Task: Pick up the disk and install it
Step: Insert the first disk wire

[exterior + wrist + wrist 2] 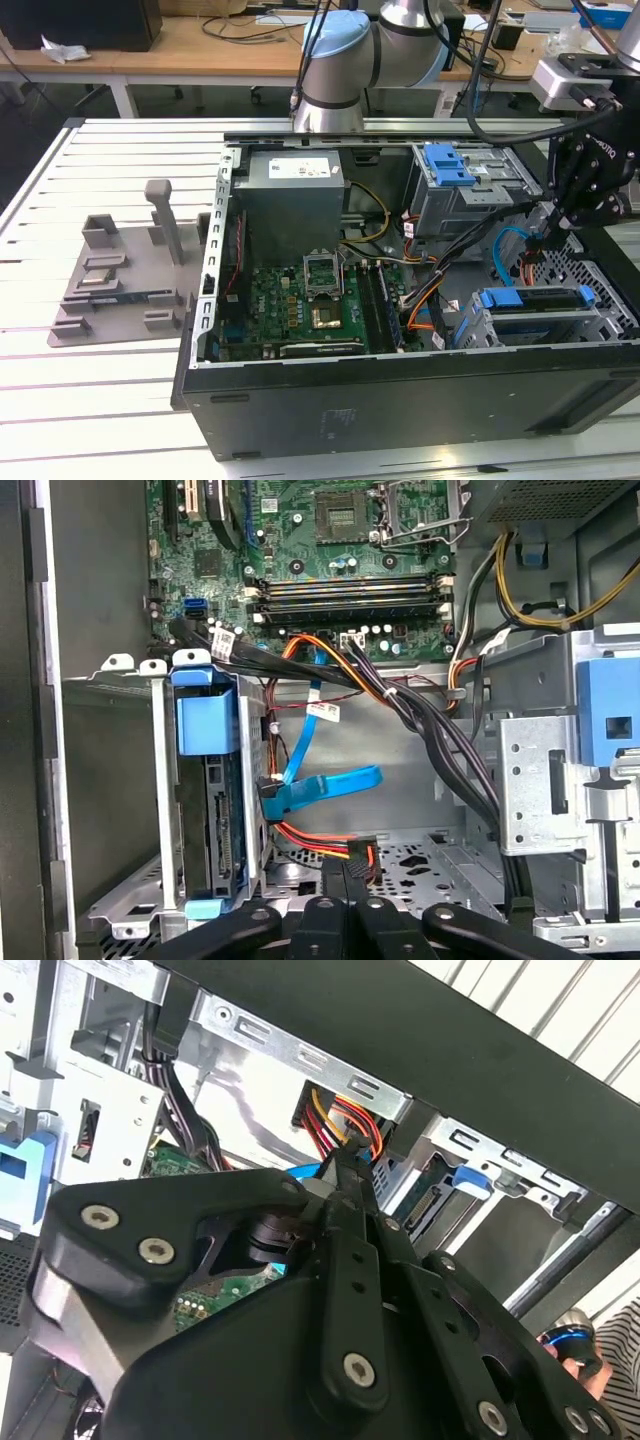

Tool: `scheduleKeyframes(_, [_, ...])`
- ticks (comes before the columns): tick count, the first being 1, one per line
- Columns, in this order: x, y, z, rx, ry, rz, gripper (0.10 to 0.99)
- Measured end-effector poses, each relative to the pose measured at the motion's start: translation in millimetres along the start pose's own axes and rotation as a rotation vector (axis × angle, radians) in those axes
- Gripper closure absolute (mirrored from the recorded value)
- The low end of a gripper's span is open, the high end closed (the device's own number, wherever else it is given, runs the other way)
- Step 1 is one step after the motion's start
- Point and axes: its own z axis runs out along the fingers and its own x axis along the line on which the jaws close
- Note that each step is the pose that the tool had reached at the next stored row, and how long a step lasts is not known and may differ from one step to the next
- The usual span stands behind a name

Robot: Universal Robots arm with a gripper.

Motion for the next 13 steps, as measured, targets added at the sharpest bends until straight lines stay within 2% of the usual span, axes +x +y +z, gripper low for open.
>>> scheduleKeyframes(3, [0.0, 0.0, 0.0, 0.0, 0.0013, 0.0, 0.98])
scheduleKeyframes(4, [0.0, 0.0, 0.0, 0.0, 0.0033, 0.0, 0.784])
scheduleKeyframes(6, [0.0, 0.0, -0.6, 0.0, 0.0038, 0.0, 0.784])
scheduleKeyframes(8, [0.2, 0.1, -7.5, 0.0, 0.0036, 0.0, 0.784])
scheduleKeyframes(13, [-2.9, 0.2, -7.0, 0.0, 0.0049, 0.0, 0.784])
